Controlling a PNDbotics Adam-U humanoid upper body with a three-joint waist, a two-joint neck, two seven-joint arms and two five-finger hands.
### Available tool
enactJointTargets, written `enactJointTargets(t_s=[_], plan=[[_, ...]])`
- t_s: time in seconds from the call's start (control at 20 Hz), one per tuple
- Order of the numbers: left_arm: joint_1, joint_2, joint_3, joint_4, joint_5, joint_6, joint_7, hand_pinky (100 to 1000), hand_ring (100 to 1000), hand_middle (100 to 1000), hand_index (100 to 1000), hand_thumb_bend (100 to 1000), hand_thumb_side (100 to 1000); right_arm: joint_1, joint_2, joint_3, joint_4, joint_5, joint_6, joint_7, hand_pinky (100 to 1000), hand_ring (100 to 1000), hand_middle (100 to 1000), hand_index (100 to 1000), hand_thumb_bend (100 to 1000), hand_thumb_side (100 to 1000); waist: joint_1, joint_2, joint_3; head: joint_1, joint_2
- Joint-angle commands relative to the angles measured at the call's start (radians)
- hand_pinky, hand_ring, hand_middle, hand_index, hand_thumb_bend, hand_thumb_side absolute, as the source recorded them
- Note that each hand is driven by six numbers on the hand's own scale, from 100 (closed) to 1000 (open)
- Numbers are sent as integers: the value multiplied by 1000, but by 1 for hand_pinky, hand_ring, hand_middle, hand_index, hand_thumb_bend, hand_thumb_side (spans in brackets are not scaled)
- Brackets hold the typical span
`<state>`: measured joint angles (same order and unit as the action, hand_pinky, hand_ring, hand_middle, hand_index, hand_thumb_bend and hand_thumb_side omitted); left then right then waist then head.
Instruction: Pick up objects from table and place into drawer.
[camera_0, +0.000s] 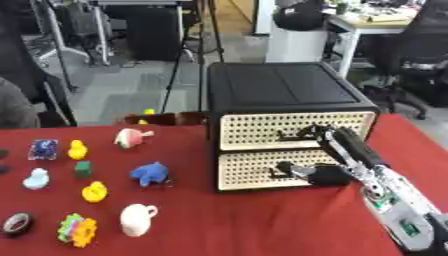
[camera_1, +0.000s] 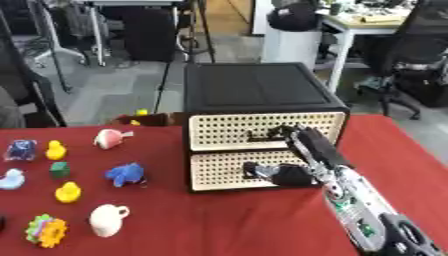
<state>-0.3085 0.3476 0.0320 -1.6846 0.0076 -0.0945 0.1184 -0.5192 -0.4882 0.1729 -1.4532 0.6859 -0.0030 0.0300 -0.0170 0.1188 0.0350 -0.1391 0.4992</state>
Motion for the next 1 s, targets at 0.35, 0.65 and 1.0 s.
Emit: enactJointTargets(t_s=[0.35,0.65,1.0], plan=[[-13,10,0,-10,5,-1,-3,737,793,873,875,1000,1000,-11,-11,3,6,19,-6,12,100,100,100,707,686,704,2,-9,1,-4,2],[-14,9,-1,-10,5,-2,-4,737,794,872,875,1000,1000,-13,-11,4,7,28,-5,15,100,100,100,674,684,705,3,-9,2,-6,2],[-14,10,-1,-10,4,-2,-4,737,794,872,875,1000,1000,1,-16,3,-25,42,-4,18,100,100,100,591,683,708,0,-11,0,-3,3]])
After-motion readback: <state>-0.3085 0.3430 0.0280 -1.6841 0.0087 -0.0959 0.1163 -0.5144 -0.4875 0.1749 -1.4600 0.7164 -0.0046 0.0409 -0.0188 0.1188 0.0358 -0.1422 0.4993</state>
